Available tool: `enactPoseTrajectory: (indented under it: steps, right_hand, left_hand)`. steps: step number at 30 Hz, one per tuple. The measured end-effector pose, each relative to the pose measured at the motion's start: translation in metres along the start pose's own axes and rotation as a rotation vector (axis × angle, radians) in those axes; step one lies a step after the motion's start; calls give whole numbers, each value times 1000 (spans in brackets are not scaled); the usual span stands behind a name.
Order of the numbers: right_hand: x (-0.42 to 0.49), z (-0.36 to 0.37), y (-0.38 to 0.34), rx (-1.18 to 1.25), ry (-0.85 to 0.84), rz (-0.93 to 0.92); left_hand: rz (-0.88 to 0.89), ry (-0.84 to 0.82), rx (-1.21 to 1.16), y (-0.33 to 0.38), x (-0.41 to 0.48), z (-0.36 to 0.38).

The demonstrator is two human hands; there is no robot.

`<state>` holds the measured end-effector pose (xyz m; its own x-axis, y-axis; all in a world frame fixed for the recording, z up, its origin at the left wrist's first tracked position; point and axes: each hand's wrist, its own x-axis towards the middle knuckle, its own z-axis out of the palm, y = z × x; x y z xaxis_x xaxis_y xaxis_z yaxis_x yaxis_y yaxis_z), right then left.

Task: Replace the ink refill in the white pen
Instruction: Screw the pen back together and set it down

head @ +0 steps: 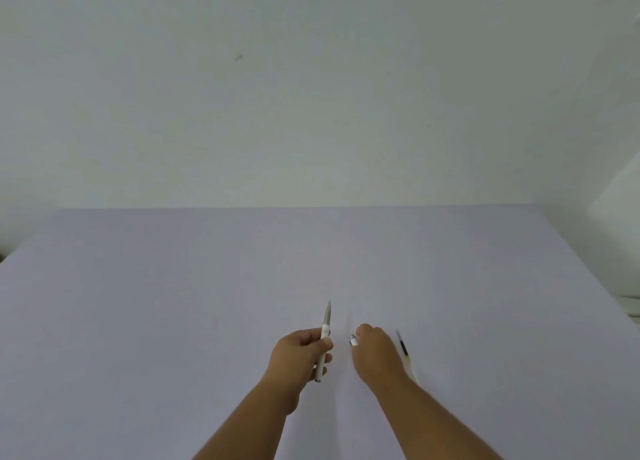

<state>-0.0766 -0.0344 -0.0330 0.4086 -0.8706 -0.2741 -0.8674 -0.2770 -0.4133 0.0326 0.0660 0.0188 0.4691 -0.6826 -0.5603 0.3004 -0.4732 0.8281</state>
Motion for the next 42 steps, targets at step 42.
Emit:
enactPoseTrajectory:
  steps: [42]
  right_hand:
    - [-18,-94,5,1149,-173,39]
  left_hand:
    - [57,-143,143,25,-31,39]
